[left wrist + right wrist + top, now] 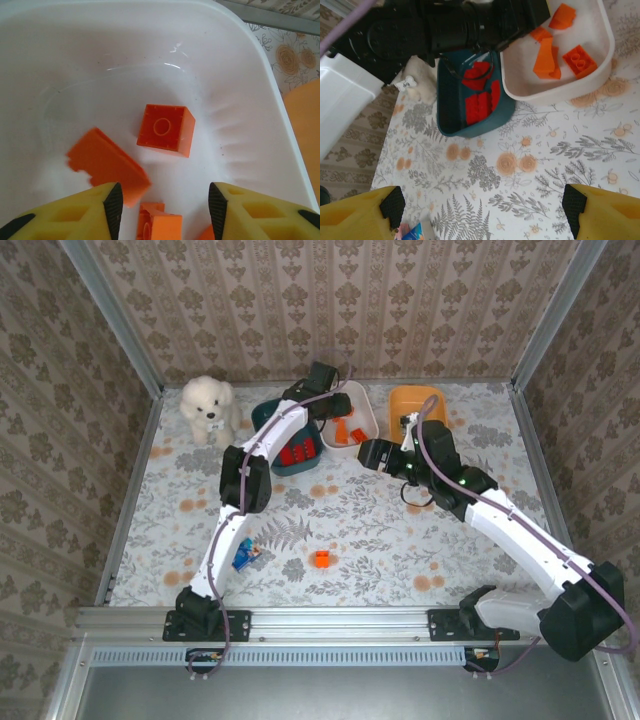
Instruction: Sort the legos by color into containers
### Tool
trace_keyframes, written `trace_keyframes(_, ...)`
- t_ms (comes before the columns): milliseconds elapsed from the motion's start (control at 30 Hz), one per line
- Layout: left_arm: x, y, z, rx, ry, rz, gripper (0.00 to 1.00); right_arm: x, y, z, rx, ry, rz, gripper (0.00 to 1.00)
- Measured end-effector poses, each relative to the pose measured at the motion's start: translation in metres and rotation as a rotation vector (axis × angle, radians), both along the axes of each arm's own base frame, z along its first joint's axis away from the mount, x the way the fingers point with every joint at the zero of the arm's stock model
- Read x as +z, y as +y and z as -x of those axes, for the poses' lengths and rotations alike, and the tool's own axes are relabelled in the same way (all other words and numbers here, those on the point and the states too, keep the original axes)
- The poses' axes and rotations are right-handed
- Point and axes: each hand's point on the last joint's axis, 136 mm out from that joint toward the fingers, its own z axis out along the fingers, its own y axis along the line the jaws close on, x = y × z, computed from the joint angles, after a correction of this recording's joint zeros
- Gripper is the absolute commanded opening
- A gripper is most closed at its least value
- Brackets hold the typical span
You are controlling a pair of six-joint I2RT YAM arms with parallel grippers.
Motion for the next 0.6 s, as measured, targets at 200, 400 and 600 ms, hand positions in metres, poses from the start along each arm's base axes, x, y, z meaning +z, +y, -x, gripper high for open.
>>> trace_keyframes(200,0.003,-0.003,0.002,0.012,0.023,0.036,0.55,0.019,-0.009,-0.002,-0.037,-0.095,-0.008,0.87)
trace_keyframes(400,0.055,0.002,0.015,0.025,0.006,0.082,0.57,0.010,-0.004,0.007,0.027,-0.105,0.091,0.84)
trace_keyframes(600,0.163,0.047,0.085,0.034,-0.057,0.125,0.61,-0.016,0.039,0.060,0.281,-0.091,0.277,0.84)
